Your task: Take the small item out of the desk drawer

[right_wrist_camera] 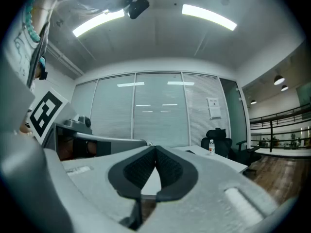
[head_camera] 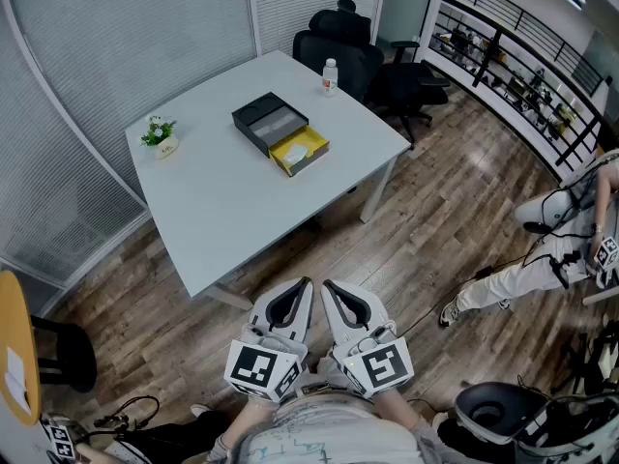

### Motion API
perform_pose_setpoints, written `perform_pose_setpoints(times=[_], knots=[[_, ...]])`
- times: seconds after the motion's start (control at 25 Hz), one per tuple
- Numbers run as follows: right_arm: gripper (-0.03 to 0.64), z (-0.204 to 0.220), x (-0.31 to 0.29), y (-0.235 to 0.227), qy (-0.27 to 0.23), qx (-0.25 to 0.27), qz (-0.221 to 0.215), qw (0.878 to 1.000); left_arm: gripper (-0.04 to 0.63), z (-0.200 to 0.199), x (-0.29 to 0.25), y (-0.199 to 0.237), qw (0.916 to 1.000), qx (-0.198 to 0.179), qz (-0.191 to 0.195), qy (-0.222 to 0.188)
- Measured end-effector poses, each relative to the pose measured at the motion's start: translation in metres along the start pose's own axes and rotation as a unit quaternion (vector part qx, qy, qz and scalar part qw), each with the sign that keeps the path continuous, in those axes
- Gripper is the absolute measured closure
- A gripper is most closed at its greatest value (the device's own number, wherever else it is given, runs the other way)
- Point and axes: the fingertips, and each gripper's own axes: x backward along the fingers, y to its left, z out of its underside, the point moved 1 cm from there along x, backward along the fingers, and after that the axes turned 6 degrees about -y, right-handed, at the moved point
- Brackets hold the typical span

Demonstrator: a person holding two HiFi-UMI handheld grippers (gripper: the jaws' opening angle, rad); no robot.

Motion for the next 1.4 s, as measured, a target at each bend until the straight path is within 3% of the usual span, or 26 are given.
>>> perform_pose_setpoints(times=[0.84,1.12,1.4], knots=[[0.615,0.013,0.022,-0.055,-0.003,-0.019,-0.022,1.0,0.597,0.026,-0.037,-0.04,0.9996,0.026,-0.005,0.003],[0.615,0.017,-0.011,-0.078,-0.002,-0.026,-0.008,1.0,0.597,0.03,-0.067,-0.013,0.9994,0.034,0.002,0.004],[0.615,0.023,-0.091,-0.108,-0.01,0.002,0.004,1.0,0.597,0.019,-0.126,0.054,0.9987,0.036,0.035,-0.001]])
